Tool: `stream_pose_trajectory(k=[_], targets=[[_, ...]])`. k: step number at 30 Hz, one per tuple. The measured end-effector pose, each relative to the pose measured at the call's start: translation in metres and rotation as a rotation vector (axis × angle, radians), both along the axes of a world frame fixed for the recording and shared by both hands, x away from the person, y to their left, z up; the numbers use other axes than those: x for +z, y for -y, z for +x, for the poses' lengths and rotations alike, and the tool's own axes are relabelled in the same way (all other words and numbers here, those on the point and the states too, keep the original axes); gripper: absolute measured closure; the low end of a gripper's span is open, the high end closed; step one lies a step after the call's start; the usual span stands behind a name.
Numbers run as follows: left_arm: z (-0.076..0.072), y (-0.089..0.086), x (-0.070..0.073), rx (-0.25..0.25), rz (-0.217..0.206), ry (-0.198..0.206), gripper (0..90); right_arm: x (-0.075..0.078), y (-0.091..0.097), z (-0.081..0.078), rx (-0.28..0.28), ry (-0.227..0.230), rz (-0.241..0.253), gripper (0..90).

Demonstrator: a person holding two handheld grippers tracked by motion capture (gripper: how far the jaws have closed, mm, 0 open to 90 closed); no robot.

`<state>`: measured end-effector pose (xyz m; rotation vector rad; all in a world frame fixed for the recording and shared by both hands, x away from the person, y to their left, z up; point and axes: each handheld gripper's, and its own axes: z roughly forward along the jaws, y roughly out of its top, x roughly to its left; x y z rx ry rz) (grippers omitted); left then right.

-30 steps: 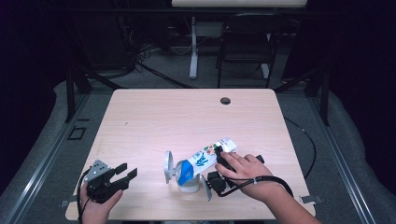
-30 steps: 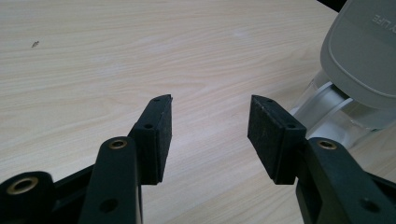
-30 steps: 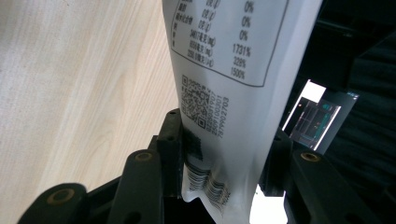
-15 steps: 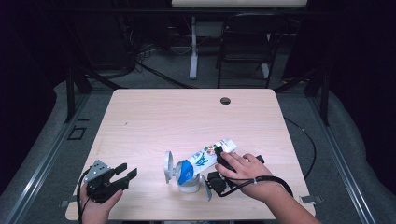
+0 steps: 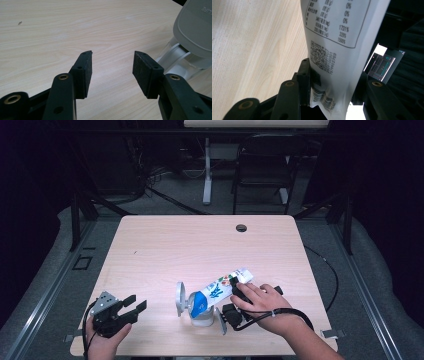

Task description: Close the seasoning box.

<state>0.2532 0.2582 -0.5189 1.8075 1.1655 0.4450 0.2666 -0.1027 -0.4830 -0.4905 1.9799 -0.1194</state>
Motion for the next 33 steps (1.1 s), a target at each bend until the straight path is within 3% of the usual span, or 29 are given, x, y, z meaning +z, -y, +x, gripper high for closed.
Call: stream_pose_trajectory(k=[33], targets=[[0.0005,-0.0011,-0.0011,0.009,-0.005,0.004,50.5,0.0012,-0.0027,-0.0021,0.008,0.016,-0.031,61.9]])
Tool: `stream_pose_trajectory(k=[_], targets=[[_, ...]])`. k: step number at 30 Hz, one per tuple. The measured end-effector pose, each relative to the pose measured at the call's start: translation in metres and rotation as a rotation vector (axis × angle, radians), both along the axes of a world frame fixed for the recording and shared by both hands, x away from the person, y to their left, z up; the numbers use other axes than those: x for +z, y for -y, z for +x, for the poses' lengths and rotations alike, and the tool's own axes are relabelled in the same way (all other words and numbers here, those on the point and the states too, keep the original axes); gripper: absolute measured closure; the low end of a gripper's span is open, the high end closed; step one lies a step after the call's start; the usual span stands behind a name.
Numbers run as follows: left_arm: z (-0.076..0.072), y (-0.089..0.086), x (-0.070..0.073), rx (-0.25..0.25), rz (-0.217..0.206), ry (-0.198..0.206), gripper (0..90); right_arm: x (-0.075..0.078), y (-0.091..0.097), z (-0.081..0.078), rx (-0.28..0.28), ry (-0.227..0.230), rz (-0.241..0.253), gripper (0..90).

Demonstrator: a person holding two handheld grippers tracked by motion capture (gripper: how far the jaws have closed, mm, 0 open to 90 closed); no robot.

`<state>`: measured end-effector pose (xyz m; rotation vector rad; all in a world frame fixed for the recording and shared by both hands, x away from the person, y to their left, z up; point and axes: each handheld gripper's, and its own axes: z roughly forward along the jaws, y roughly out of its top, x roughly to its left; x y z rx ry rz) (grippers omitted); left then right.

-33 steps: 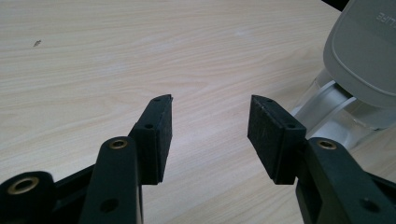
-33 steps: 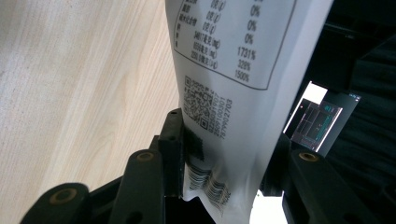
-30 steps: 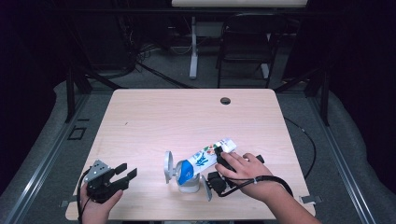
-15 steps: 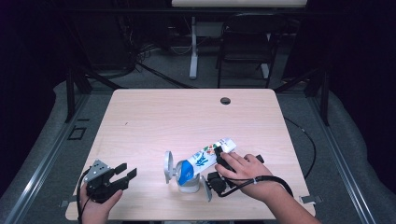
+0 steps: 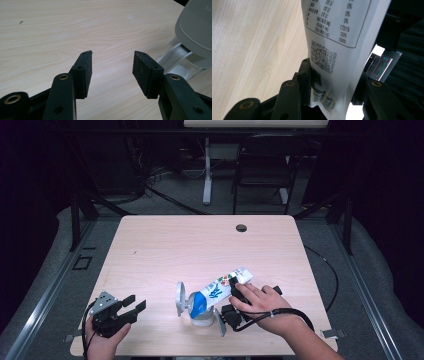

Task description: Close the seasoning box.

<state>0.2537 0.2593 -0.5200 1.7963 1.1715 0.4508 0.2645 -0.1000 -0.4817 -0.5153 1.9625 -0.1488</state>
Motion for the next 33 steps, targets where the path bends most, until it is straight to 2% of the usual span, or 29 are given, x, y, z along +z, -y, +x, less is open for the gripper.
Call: stream_pose_trajectory(k=[10,21,24,33], targets=[[0.0002,0.001,-0.0009,0.001,-0.003,0.003,50.5,0.0007,0.0003,-0.0022,0.016,0.016,-0.019,62.2],[0.0006,0.0008,-0.0018,-0.003,0.004,-0.005,50.5,0.0006,0.0008,-0.0048,0.007,0.016,-0.014,63.6],[0.0007,0.0007,-0.002,-0.004,0.006,-0.007,50.5,-0.0004,0.0014,-0.0048,0.012,0.01,0.0,64.0],[0.0009,0.0002,-0.0022,0.0,0.008,-0.009,50.5,-0.0004,0.002,-0.0049,0.024,0.011,0.001,64.4]])
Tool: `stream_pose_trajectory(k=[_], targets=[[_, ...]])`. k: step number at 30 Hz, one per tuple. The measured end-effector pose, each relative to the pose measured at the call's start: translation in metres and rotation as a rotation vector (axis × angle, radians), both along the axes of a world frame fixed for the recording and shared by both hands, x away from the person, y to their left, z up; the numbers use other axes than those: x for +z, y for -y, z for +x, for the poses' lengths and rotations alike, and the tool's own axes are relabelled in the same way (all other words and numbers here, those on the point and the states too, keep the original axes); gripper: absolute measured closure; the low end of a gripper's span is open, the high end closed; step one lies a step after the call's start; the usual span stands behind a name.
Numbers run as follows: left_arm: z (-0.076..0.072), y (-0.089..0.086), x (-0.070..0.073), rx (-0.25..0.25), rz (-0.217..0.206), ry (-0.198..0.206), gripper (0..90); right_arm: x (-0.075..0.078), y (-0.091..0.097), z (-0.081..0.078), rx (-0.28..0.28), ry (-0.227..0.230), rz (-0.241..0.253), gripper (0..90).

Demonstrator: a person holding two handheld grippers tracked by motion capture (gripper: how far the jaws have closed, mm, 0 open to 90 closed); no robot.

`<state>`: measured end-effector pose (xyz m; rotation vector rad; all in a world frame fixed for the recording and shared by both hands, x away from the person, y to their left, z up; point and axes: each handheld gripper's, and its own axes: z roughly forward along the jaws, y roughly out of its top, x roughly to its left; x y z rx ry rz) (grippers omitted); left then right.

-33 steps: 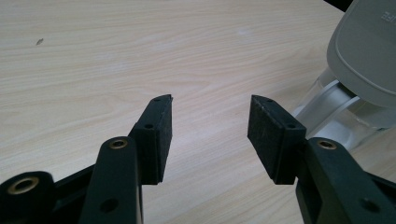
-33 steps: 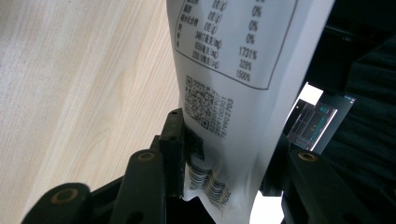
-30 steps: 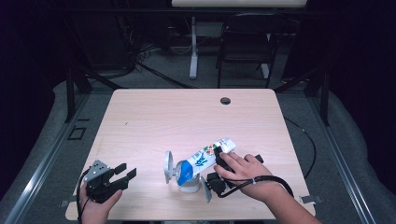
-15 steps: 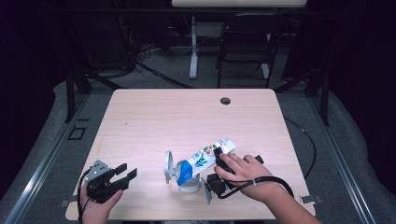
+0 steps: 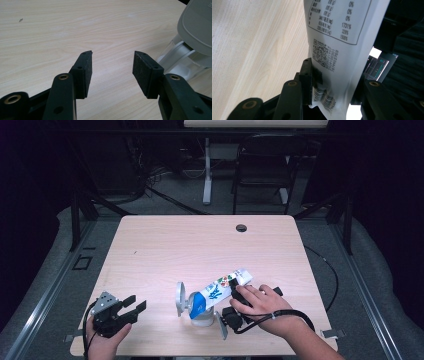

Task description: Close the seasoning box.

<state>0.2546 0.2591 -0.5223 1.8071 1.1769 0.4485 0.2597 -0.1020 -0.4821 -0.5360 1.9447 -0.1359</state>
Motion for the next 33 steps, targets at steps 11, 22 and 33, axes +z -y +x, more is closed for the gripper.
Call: stream_pose_trajectory(k=[11,22,33], targets=[[0.0,0.0,0.0,0.0,0.001,-0.001,50.7,0.002,-0.002,-0.002,0.017,-0.012,-0.019,64.9],[0.0,0.0,-0.001,0.001,0.003,-0.002,50.8,0.008,-0.004,-0.003,0.029,-0.043,-0.034,66.2],[0.0,0.0,-0.001,0.002,0.002,-0.002,50.8,0.01,-0.006,-0.002,0.03,-0.054,-0.07,69.1]])
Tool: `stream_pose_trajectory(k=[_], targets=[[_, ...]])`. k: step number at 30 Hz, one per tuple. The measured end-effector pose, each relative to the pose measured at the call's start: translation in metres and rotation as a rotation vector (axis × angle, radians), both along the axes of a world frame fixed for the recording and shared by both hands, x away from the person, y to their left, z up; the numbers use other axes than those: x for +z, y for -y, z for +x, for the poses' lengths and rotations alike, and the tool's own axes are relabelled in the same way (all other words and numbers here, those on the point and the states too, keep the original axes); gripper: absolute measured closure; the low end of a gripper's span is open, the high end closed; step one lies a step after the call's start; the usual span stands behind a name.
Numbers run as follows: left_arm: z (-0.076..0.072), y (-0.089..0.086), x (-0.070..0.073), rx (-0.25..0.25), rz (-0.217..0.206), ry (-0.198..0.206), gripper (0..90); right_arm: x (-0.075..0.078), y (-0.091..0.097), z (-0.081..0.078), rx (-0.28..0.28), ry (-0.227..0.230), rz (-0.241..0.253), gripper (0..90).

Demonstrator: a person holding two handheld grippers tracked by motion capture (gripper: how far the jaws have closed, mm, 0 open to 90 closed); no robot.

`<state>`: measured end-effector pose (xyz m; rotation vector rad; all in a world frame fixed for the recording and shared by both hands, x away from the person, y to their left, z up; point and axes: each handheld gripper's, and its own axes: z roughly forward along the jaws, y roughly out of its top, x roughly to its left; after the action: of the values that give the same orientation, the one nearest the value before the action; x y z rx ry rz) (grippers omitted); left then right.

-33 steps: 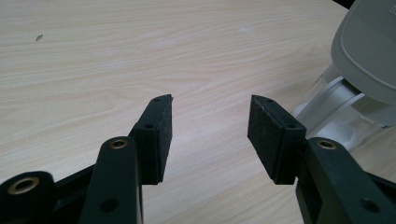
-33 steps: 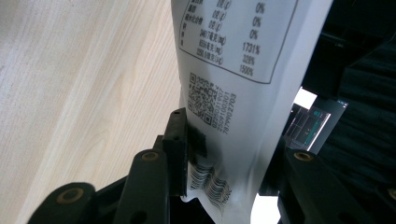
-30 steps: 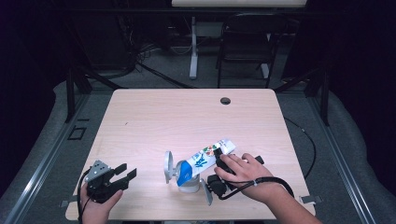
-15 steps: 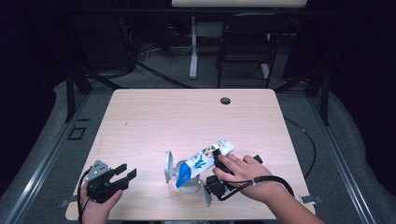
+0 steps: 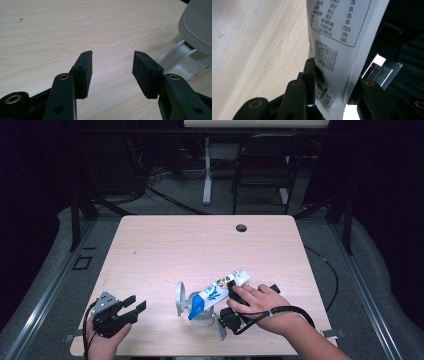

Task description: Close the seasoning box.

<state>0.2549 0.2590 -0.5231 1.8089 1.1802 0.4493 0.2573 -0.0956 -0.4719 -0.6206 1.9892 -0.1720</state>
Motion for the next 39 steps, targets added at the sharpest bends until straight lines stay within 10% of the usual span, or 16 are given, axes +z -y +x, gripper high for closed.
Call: stream_pose_trajectory(k=[39], targets=[[0.0006,-0.0006,-0.0015,0.002,0.003,-0.012,50.9,-0.0007,-0.0032,0.0009,-0.038,-0.002,-0.003,78.5]])
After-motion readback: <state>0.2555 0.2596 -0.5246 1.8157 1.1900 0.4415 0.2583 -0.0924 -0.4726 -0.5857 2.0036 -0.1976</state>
